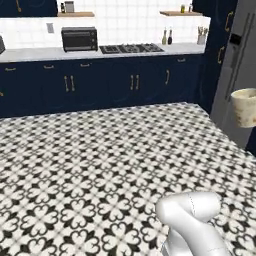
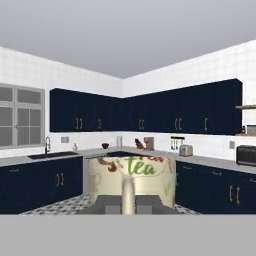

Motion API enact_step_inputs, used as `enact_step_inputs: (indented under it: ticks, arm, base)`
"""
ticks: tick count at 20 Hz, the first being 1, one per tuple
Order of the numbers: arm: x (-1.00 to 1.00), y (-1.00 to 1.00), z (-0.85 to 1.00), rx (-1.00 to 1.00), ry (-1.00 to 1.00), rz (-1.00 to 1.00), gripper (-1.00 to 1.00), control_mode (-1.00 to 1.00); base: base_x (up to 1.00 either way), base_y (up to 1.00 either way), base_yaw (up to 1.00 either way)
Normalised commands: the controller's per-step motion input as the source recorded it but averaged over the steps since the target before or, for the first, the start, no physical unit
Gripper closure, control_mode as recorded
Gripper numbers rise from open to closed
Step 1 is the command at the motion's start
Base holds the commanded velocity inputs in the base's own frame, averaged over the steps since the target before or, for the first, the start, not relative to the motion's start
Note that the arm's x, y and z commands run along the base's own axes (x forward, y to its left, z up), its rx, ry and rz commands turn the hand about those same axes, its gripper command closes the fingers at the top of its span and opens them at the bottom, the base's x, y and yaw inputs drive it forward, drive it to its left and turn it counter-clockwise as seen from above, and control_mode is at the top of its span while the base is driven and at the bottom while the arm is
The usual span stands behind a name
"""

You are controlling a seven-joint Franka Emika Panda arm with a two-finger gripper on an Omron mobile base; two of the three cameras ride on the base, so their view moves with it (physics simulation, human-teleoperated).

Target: Pick the kettle from the counter and place it on the tray. Then pick the mug from the cabinet and place it on the tray. Then close the cabinet doors.

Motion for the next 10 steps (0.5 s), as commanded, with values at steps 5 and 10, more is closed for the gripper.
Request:
enact_step_inputs:
  ticks: [5, 10]
  arm:
    - [0.00, 0.00, 0.00, 0.00, 0.00, 0.00, 1.00, 1.00]
    - [0.00, 0.00, 0.00, 0.00, 0.00, 0.00, 1.00, 1.00]
  base:
    - [0.00, 0.39, 0.80]
    - [0.00, 0.33, 0.79]
